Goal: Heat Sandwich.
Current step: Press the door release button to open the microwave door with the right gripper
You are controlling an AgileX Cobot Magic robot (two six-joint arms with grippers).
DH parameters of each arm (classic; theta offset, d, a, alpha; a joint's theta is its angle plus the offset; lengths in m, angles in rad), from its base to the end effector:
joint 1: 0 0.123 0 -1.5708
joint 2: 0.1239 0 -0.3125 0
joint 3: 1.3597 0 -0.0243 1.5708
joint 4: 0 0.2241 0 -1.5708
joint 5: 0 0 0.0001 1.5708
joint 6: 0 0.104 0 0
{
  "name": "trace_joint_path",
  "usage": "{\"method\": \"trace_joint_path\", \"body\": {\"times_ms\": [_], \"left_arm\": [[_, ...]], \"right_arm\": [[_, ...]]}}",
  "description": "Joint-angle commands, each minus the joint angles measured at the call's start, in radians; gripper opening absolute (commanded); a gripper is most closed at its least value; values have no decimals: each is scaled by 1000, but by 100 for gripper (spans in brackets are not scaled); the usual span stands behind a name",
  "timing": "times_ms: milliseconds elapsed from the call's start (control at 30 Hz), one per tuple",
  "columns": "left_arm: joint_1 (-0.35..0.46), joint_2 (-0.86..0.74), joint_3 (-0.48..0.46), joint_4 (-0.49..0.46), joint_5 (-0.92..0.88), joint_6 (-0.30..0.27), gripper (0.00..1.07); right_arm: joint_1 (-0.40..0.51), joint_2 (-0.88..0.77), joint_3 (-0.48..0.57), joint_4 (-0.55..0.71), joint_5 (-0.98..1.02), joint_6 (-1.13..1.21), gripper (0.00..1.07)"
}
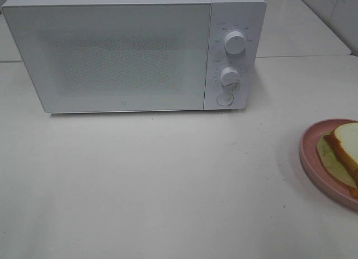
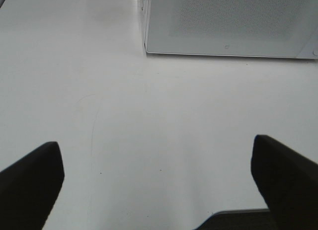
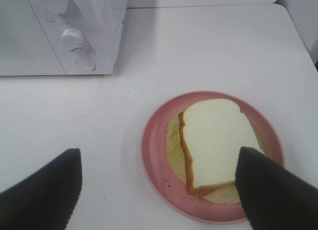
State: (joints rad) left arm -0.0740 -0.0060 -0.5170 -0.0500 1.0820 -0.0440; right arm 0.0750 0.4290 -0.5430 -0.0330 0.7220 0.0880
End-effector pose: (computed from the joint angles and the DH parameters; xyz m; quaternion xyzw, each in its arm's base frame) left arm -0.0483 -0.0010 0.2608 0.0143 0.8524 -0.0557 0.5197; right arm 0.0390 0.0007 0.3039 0.0004 0.8652 0.0252 0.5008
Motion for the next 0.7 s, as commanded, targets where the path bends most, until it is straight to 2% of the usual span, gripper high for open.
{"method": "trace_joint_path", "body": {"times_ms": [33,700], "left_arm": [[-2,-23,2,-2,-15,2,97],[-2,-23,2,-2,-15,2,97]], "right_arm": [[-1,73,-7,-3,-65,-8,80],[-1,497,-7,-2,-419,-8,76]]}}
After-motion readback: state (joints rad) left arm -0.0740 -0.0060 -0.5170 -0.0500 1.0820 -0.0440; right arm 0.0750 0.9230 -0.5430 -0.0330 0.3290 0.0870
